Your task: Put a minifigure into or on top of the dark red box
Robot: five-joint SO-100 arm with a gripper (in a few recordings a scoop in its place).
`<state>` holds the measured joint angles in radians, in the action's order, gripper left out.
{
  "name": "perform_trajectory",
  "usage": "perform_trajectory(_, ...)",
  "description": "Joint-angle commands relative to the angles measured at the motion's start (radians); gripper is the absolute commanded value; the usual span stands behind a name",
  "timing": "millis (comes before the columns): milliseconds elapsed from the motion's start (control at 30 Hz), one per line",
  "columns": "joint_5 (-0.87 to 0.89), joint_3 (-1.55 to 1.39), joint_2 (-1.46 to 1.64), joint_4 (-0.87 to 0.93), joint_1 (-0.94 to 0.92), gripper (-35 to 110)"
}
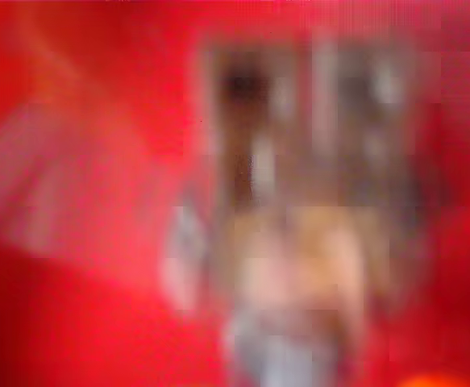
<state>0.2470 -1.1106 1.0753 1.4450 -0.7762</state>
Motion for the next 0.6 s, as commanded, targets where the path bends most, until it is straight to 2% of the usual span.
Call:
perform_trajectory(0, -0.048, 0.336, -0.172, 0.137, -0.009, 17)
perform_trajectory(100, -0.020, 0.298, -0.135, 0.153, 0.006, 18)
perform_trajectory(233, -0.020, 0.069, 0.107, 0.127, 0.067, 16)
perform_trajectory(400, -0.034, -0.379, 0.591, 0.044, 0.181, 16)
perform_trajectory(567, -0.054, -0.862, 1.172, -0.069, 0.466, 15)
